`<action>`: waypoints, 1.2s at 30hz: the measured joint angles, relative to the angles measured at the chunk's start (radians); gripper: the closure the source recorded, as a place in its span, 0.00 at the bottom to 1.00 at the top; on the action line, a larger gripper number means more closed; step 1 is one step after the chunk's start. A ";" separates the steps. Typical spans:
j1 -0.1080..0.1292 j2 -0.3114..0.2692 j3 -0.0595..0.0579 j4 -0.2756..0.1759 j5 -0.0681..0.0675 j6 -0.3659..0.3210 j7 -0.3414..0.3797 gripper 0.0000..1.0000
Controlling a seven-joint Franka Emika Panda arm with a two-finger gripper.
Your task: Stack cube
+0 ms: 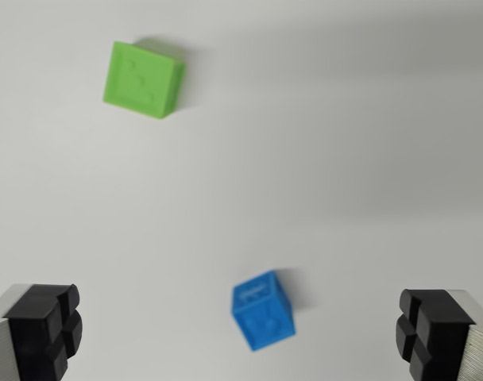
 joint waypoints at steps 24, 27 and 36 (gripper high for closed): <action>0.002 0.010 0.000 -0.003 0.000 0.011 0.008 0.00; 0.004 0.015 0.000 -0.005 0.000 0.017 0.014 0.00; 0.013 0.040 0.002 -0.013 0.000 0.050 0.040 0.00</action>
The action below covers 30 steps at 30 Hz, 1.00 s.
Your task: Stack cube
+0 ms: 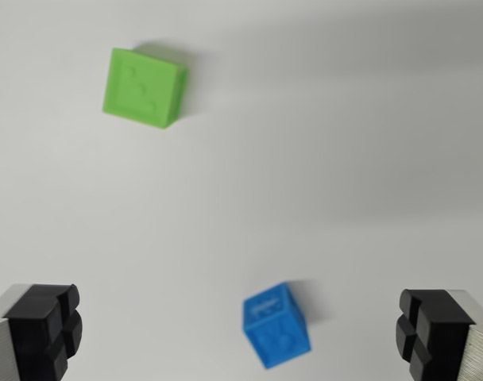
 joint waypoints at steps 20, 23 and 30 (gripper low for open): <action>0.030 0.088 0.002 -0.012 0.000 0.100 0.088 0.00; 0.035 0.106 0.003 -0.012 0.000 0.117 0.103 0.00; 0.048 0.154 0.004 -0.012 0.000 0.164 0.145 0.00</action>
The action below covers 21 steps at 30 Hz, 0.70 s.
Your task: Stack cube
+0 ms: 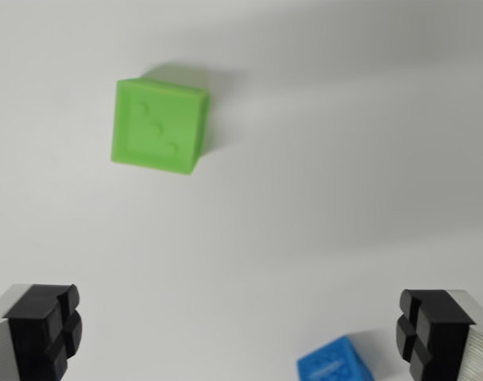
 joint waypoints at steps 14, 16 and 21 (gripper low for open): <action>0.030 0.111 0.001 0.023 0.000 0.088 0.088 0.00; 0.033 0.125 0.001 0.028 0.001 0.098 0.098 0.00; 0.044 0.172 0.001 0.044 0.001 0.127 0.131 0.00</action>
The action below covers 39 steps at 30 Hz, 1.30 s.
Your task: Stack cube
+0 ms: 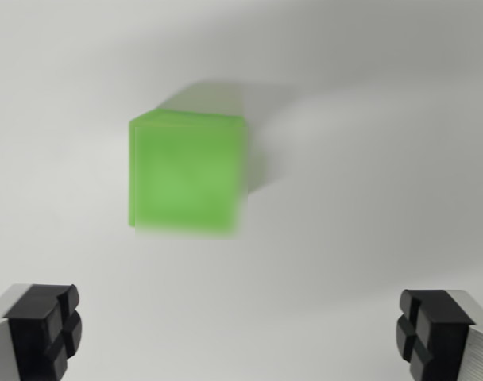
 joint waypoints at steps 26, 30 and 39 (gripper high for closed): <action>0.036 0.235 0.001 0.096 0.004 0.140 0.105 0.00; 0.036 0.267 0.001 0.105 0.005 0.162 0.105 0.00; 0.036 0.306 0.001 0.119 0.005 0.187 0.105 0.00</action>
